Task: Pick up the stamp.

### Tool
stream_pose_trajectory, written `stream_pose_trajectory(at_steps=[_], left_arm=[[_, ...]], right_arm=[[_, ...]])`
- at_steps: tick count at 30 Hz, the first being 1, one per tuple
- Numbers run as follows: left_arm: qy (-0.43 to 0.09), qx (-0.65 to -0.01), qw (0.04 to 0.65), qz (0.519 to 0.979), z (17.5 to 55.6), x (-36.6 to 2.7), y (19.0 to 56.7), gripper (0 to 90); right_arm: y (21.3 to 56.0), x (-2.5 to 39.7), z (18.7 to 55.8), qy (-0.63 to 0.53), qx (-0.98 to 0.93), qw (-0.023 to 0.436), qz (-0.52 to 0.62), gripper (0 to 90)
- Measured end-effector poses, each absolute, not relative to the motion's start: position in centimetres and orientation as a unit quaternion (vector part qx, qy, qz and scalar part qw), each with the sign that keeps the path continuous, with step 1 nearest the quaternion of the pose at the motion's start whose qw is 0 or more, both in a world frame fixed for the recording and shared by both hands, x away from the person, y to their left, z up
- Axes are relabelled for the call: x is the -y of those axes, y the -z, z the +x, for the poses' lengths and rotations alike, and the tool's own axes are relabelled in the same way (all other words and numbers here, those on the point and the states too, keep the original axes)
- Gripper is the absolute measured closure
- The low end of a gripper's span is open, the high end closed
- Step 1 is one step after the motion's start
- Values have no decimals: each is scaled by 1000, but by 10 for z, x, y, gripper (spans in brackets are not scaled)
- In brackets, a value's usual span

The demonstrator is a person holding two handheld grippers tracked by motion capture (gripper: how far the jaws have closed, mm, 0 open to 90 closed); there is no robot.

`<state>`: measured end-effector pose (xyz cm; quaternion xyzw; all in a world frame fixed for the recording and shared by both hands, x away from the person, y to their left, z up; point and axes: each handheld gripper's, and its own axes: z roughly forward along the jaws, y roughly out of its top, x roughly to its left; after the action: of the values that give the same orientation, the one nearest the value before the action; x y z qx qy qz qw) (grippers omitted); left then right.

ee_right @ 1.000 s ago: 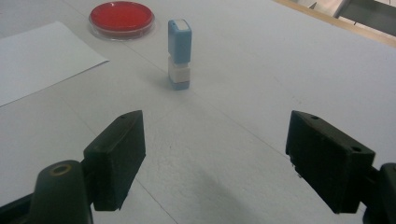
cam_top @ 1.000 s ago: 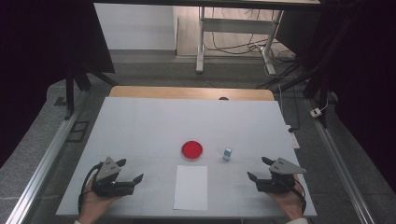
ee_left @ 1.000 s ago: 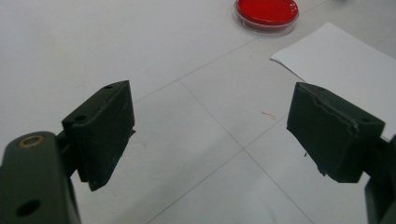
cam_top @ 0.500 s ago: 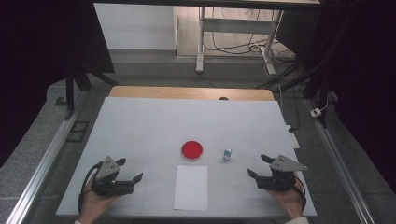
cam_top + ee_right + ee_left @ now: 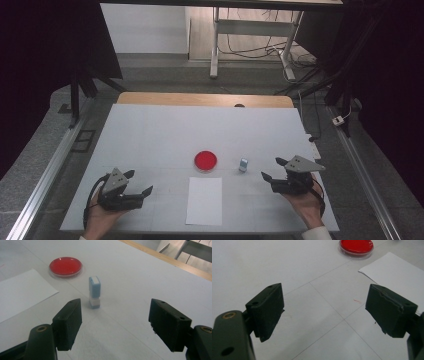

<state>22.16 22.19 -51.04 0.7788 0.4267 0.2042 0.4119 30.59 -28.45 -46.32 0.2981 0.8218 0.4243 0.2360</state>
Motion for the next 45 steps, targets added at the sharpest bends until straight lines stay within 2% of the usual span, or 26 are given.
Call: stream_pose_trajectory(at_steps=[12, 27, 31, 35, 45], left_arm=[[-205, -425, 407, 782, 225, -219, 512, 155], [-205, -427, 403, 783, 227, -219, 514, 155], [-204, -425, 403, 785, 228, -219, 515, 156], [-204, -425, 403, 784, 227, -219, 515, 155], [-203, -426, 404, 784, 227, -218, 515, 155]], right_arm=[[444, 264, 333, -418, -831, 226, 290, 267], [441, 243, 366, -392, -852, 193, 287, 265], [442, 239, 374, -386, -858, 191, 279, 272], [450, 233, 381, -389, -864, 156, 278, 279], [464, 219, 381, -365, -883, 135, 264, 324]])
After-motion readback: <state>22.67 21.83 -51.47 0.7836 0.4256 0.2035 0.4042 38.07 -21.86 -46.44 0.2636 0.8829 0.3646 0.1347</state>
